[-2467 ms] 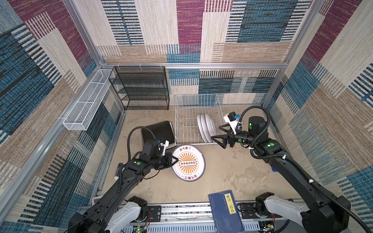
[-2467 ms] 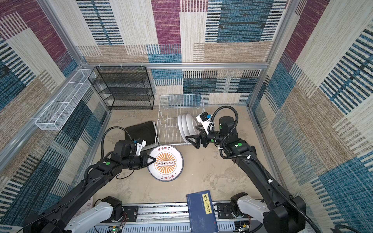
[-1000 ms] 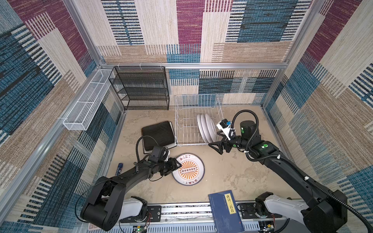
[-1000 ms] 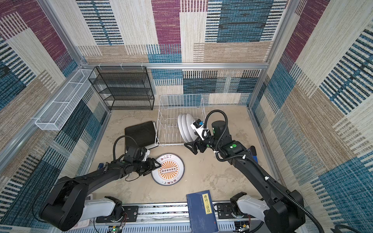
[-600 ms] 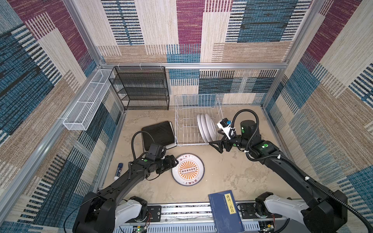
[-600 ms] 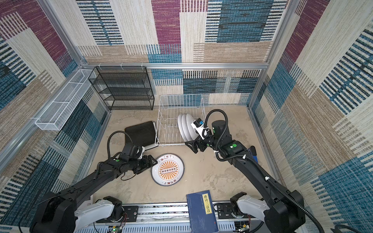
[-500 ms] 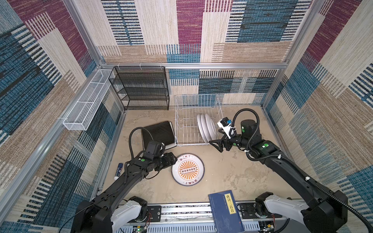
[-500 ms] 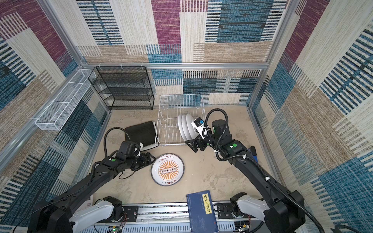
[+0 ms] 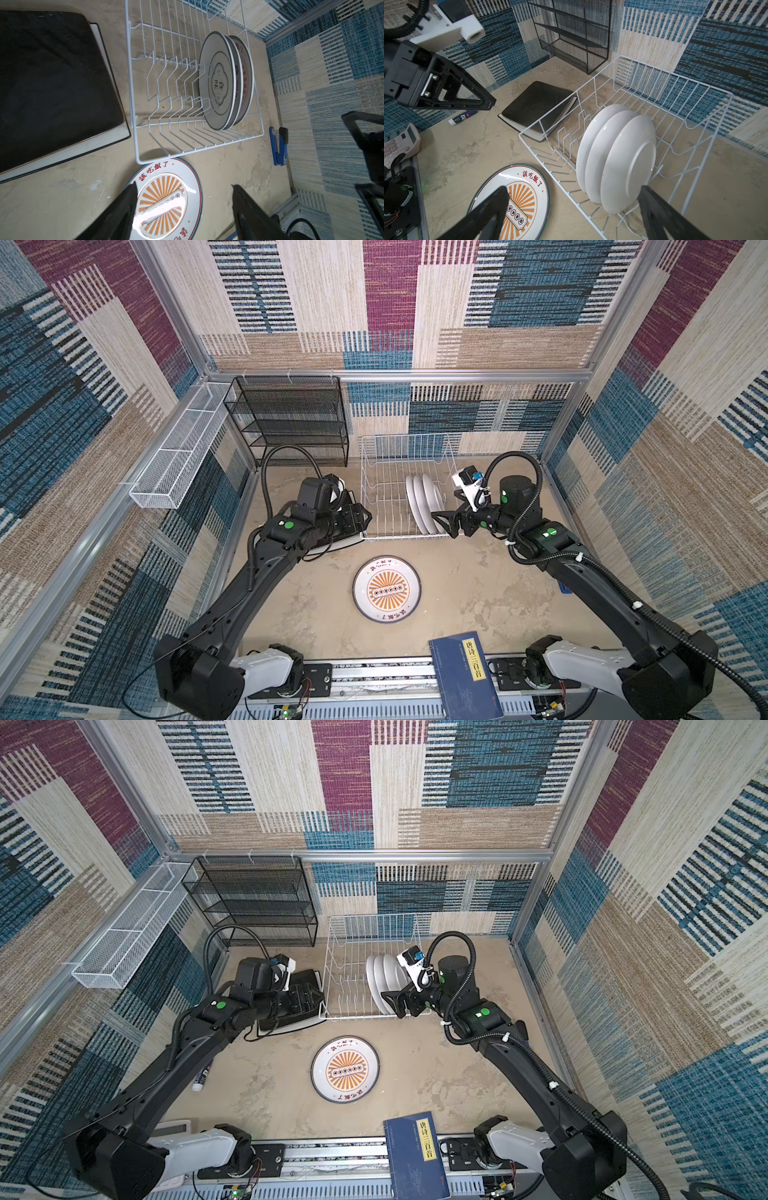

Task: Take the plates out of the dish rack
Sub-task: 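Move the left gripper to the top edge of the white plates in the rack, then grasp the top edge of the nearest white plate with the left gripper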

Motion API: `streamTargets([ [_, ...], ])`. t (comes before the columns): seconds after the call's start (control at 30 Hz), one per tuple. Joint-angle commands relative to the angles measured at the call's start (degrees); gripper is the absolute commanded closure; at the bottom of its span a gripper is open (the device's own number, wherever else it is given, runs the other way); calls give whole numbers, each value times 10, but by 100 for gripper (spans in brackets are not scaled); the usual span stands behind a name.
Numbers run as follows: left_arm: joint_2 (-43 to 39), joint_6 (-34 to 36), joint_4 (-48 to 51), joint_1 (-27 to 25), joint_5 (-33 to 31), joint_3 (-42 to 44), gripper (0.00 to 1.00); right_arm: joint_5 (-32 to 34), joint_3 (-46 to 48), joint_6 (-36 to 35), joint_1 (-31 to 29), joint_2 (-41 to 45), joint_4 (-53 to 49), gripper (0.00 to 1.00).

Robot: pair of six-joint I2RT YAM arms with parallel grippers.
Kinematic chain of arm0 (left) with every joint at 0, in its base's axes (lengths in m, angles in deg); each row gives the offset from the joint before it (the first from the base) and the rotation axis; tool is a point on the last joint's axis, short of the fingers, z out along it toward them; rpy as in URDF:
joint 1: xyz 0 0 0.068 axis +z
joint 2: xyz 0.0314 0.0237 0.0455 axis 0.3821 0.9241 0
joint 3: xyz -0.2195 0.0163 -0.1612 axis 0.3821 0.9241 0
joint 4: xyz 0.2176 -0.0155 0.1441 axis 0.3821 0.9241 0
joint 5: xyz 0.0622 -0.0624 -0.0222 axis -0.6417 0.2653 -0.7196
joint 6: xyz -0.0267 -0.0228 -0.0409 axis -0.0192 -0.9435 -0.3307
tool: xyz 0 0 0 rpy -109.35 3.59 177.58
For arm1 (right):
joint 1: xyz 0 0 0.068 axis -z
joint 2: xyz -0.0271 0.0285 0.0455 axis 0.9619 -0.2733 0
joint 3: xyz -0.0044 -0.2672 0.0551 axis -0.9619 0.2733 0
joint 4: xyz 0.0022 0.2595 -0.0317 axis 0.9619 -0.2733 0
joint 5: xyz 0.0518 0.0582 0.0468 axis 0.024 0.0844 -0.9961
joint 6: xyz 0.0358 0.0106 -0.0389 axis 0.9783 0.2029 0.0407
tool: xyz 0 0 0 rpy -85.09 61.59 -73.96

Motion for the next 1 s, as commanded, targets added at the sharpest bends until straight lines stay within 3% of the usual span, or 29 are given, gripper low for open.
streamTargets([
  [0.0, 49, -1, -4, -9, 33, -50, 27, 23, -9, 23, -1, -4, 16, 1],
  [0.47, 310, -8, 16, -53, 61, -277, 43, 64, 1, 53, 1, 7, 2, 1],
  [0.6, 353, -18, 24, -61, 48, -312, 45, 79, 7, 49, 1, 16, 2, 1],
  [0.77, 404, -15, 77, -69, 16, -373, 54, 87, 11, 50, 2, 27, 11, 1],
  [0.97, 436, -26, 82, -70, 9, -394, 60, 84, 8, 50, 3, 27, 12, 1],
])
